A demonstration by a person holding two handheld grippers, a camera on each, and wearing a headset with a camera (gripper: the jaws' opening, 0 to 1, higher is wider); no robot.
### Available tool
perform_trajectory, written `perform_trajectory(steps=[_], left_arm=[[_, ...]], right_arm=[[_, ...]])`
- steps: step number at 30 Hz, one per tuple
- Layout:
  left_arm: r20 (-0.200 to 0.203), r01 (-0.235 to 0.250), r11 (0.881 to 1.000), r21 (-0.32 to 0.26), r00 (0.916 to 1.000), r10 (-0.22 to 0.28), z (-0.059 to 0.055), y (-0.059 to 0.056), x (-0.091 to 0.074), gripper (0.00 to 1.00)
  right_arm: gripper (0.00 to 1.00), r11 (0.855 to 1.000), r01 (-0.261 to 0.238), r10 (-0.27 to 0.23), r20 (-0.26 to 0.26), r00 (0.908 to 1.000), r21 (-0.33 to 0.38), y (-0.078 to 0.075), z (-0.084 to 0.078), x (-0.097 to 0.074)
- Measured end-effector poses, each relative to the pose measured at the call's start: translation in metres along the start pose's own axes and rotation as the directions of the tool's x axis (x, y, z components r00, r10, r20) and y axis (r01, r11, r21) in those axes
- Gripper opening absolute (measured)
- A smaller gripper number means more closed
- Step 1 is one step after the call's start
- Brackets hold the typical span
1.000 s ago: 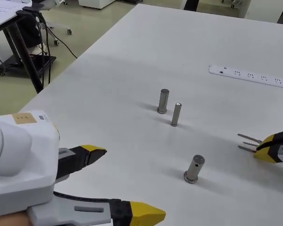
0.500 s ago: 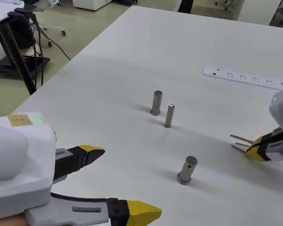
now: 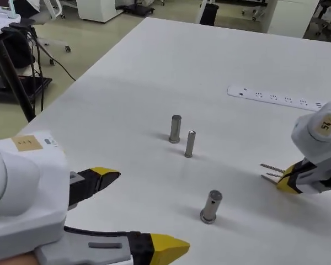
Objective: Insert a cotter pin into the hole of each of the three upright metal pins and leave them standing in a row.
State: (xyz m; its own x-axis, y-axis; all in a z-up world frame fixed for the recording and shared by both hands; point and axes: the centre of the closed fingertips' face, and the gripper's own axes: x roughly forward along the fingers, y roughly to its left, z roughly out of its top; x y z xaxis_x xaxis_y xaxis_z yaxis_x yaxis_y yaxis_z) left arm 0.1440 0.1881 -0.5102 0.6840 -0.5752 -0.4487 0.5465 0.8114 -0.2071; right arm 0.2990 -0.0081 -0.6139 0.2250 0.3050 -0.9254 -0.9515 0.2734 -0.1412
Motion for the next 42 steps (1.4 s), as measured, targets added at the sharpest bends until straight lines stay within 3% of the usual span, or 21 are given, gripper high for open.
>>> perform_trajectory(steps=[2,4,6,11,18,24,27,28,29,32,34,35,36,38,41,42], left_arm=[[0.019,-0.019,0.999,0.026,0.9996,0.019,0.005,0.002,0.000,0.77],[0.047,-0.032,0.999,-0.003,0.9984,0.032,0.011,0.003,0.001,0.72],[0.069,-0.037,0.999,-0.038,0.9968,0.040,0.017,0.005,0.002,0.74],[0.071,-0.033,0.998,-0.059,0.9968,0.037,0.023,0.004,0.008,0.76],[0.087,0.001,0.998,-0.066,0.9962,0.005,0.033,-0.002,0.018,0.70],[0.081,0.034,0.999,-0.039,0.9963,-0.031,0.039,-0.011,0.026,0.67],[0.056,0.005,1.000,-0.029,0.9984,-0.004,0.039,-0.006,0.031,0.64],[0.055,0.004,1.000,-0.027,0.9985,-0.003,0.039,-0.006,0.032,0.64],[0.051,0.005,0.999,-0.035,0.9987,-0.003,0.040,-0.006,0.034,0.64],[0.041,0.016,0.998,-0.053,0.9991,-0.014,0.041,-0.008,0.037,0.63],[0.034,0.025,0.998,-0.059,0.9992,-0.023,0.042,-0.011,0.041,0.63],[0.037,0.031,0.998,-0.057,0.9989,-0.029,0.044,-0.012,0.043,0.62],[0.041,0.036,0.998,-0.057,0.9986,-0.034,0.045,-0.013,0.044,0.61],[0.053,0.057,0.996,-0.066,0.9971,-0.053,0.050,-0.017,0.047,0.60],[0.059,0.081,0.994,-0.071,0.9953,-0.077,0.055,-0.023,0.052,0.59],[0.056,0.090,0.994,-0.069,0.9947,-0.087,0.056,-0.025,0.054,0.59]], right_arm=[[0.00,1.000,0.021,-0.021,0.005,0.9998,0.000,0.001,0.000,0.000],[0.00,0.999,0.042,-0.042,0.009,0.9991,-0.013,0.001,0.001,-0.001],[0.00,0.998,0.058,-0.058,0.010,0.9983,-0.018,0.001,0.001,-0.001],[0.00,0.997,0.071,-0.070,0.022,0.9973,-0.034,0.001,0.001,-0.008],[0.00,0.992,0.100,-0.093,0.093,0.9913,-0.071,0.009,0.010,-0.035],[0.00,0.987,0.136,-0.119,0.176,0.9772,-0.089,0.018,0.017,-0.059],[0.00,0.981,0.166,-0.138,0.238,0.9613,-0.100,0.024,0.024,-0.074],[0.00,0.979,0.171,-0.140,0.252,0.9575,-0.107,0.027,0.026,-0.077],[0.00,0.973,0.196,-0.156,0.283,0.9464,-0.119,0.028,0.030,-0.083],[0.00,0.964,0.229,-0.178,0.313,0.9331,-0.137,0.033,0.035,-0.094],[0.00,0.945,0.287,-0.219,0.350,0.9107,-0.154,0.030,0.042,-0.100],[0.00,0.946,0.288,-0.221,0.354,0.9088,-0.150,0.033,0.042,-0.103],[0.00,0.941,0.309,-0.239,0.380,0.8938,-0.135,0.035,0.046,-0.109],[0.00,0.938,0.318,-0.244,0.393,0.8866,-0.137,0.040,0.048,-0.114],[0.00,0.920,0.365,-0.280,0.408,0.8689,-0.146,0.046,0.052,-0.123],[0.00,0.915,0.374,-0.286,0.409,0.8668,-0.154,0.047,0.052,-0.124]])
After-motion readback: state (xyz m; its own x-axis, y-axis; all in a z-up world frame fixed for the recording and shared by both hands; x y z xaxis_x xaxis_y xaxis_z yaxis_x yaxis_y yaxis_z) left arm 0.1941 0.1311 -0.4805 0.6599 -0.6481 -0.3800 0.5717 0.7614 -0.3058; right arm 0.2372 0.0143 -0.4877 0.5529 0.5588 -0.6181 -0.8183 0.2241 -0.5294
